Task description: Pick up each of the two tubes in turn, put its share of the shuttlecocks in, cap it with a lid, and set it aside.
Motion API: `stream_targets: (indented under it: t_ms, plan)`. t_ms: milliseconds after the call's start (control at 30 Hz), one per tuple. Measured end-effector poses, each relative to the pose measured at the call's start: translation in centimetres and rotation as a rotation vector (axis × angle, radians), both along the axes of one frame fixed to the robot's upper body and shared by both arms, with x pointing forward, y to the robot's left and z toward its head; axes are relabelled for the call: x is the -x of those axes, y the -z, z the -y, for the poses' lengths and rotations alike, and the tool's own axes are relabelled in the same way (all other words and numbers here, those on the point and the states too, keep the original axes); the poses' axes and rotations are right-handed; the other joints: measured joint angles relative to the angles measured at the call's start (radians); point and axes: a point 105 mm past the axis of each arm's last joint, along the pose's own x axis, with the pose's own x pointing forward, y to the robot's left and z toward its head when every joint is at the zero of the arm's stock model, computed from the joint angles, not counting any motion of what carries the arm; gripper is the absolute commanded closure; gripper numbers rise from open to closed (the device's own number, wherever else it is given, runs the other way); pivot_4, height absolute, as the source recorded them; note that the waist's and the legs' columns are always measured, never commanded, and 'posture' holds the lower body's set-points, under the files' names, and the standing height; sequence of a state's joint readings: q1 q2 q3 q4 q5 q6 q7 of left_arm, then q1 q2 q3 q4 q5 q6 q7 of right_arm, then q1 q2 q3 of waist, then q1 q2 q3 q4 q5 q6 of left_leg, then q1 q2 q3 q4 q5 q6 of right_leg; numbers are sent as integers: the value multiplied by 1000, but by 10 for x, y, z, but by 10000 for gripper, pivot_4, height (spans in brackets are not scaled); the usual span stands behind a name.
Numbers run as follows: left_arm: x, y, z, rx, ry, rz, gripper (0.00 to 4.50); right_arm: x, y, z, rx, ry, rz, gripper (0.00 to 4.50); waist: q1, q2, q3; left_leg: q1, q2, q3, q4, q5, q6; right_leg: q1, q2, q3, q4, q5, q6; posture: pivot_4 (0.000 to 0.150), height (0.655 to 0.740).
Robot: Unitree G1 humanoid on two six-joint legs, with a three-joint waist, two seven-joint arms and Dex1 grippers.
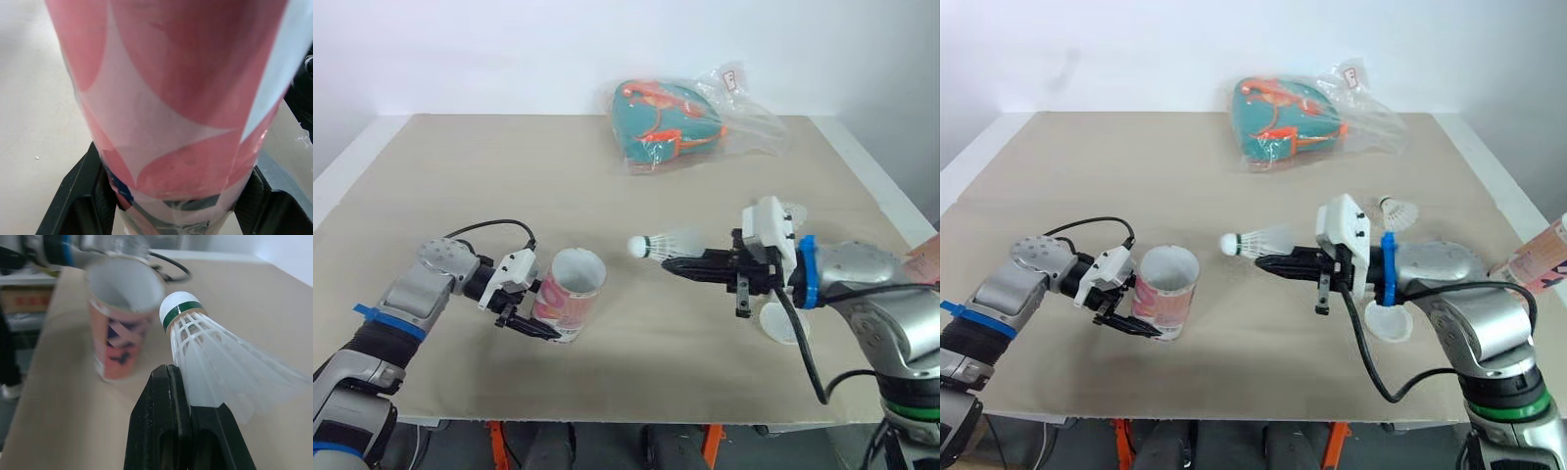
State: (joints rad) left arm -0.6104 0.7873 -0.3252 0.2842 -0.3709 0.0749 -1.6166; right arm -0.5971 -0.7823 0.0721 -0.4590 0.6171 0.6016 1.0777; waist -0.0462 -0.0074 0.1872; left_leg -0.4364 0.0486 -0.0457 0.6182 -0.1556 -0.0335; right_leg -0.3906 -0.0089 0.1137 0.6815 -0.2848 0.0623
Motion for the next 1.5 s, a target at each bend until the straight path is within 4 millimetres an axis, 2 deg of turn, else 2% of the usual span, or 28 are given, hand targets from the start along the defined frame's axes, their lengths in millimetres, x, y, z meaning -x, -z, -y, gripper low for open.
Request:
stream_targets:
  t_ms: [100, 200, 467, 500, 567, 600, 633, 700, 967, 1000, 1067, 1133, 1167, 1233, 1300, 1400, 1433, 1500]
  plan:
    - [-1, 0, 1, 2, 2, 0, 18655, 7, -17, -28, 116, -162, 152, 43880, 2, 1, 0, 0, 1, -1, 0, 0, 0, -1, 1, -2, 0, -1, -1, 1500, 7400]
    - [0, 0, 3, 12, 4, -6, 18655, 0, -10, -45, 182, -234, 169, 43880, 8, -2, 0, -3, 1, 0, 0, 0, 0, -1, 0, -2, 0, -3, 1, 1500, 7400]
    - [1, -1, 2, 9, -11, -12, 18655, -12, -4, -57, 326, -291, 269, 43880, 8, -2, 0, -2, 1, -1, -1, 0, 0, -1, 1, -3, 1, -2, 2, 1500, 7400]
    - [1, -1, 1, 10, -15, -14, 18655, -13, -5, -58, 336, -294, 284, 39502, 7, -2, 0, -2, 2, -1, -1, 0, 0, -1, 1, -3, 1, -2, 1, 1500, 7400]
    - [2, 0, 1, 11, -19, -13, 18655, -17, -7, -61, 339, -287, 292, 33519, 6, -2, 0, -2, 2, 0, -1, 0, 0, -1, 1, -3, 1, -2, 0, 1500, 7400]
    - [2, -1, 1, 12, -19, -12, 18655, -18, -9, -62, 340, -283, 296, 32147, 5, -2, 0, -2, 2, -1, -1, 0, 0, -2, 1, -3, 1, -1, 0, 1500, 7400]
    - [2, -1, 1, 10, -17, -10, 18655, -18, -11, -62, 347, -284, 301, 25911, 5, -2, 0, -2, 2, -1, -1, 0, 0, -1, 1, -4, 1, -1, 1, 1500, 7400]
    - [3, -1, 1, 8, -13, -6, 18655, -18, -14, -61, 340, -285, 293, 22304, 5, -2, 0, -2, 2, -1, -1, 0, 0, -1, 1, -4, 1, -1, 2, 1500, 7400]
    - [3, -1, 1, 10, -19, -13, 18655, -11, -35, -46, 241, -272, 242, 22304, 5, -2, 0, -3, 2, -1, -1, 0, 0, -1, 1, -4, 1, -1, 2, 1500, 7400]
    - [3, -1, 2, 10, -17, -12, 18655, -10, -39, -38, 208, -248, 223, 22304, 8, -3, 0, -3, 2, -1, -1, 0, 0, -1, 1, -4, 1, -2, 2, 1500, 7400]
    - [4, -1, 3, 14, -14, -14, 18655, -23, -36, -1, 127, -63, 146, 22304, 14, -10, -2, -3, 2, -2, -1, -1, -2, 0, 1, -5, 0, -2, 1, 1500, 7400]
    - [5, 0, 1, 17, -19, -16, 18655, -49, -12, 40, 80, 190, 29, 22304, 14, -12, -3, -3, 2, -1, -1, -1, -2, -1, 1, -4, 0, -2, -1, 1500, 7400]
    - [5, -1, 1, 15, -20, -15, 18655, -56, -4, 52, 69, 275, 13, 22304, 13, -10, -3, -3, 2, 0, -2, -1, -2, -2, 0, -3, 0, -1, -1, 1500, 7400]
    - [5, -1, 0, 13, -22, -15, 18655, -75, 28, 90, 54, 519, -53, 22304, 12, -9, -3, -2, 2, 0, -2, -1, -2, -2, 1, -3, 1, -2, 0, 1500, 7400]
    - [5, -1, 0, 14, -25, -14, 18655, -84, 46, 112, 31, 667, -91, 22304, 10, -8, -2, -2, 2, 0, -2, -1, -2, -2, 1, -3, 1, -2, 2, 1500, 7400]
    - [5, 0, 0, 14, -24, -14, 18655, -94, 64, 148, -45, 902, -99, 22304, 6, -7, -2, -2, 2, 0, -2, -1, -2, -1, 1, -3, 1, -2, 3, 1500, 7400]
    - [5, 0, 0, 14, -24, -13, 18655, -97, 71, 165, -79, 1020, -93, 22304, 4, -7, -2, -2, 1, 0, -2, -1, -2, -1, 1, -2, 1, -2, 3, 1500, 7400]
    - [5, 0, -1, 10, -26, -12, 18655, -101, 78, 179, -116, 1124, -91, 22304, 1, -7, -2, -2, 1, 0, -2, -1, -2, -1, 1, -2, 1, -2, 4, 1500, 7400]
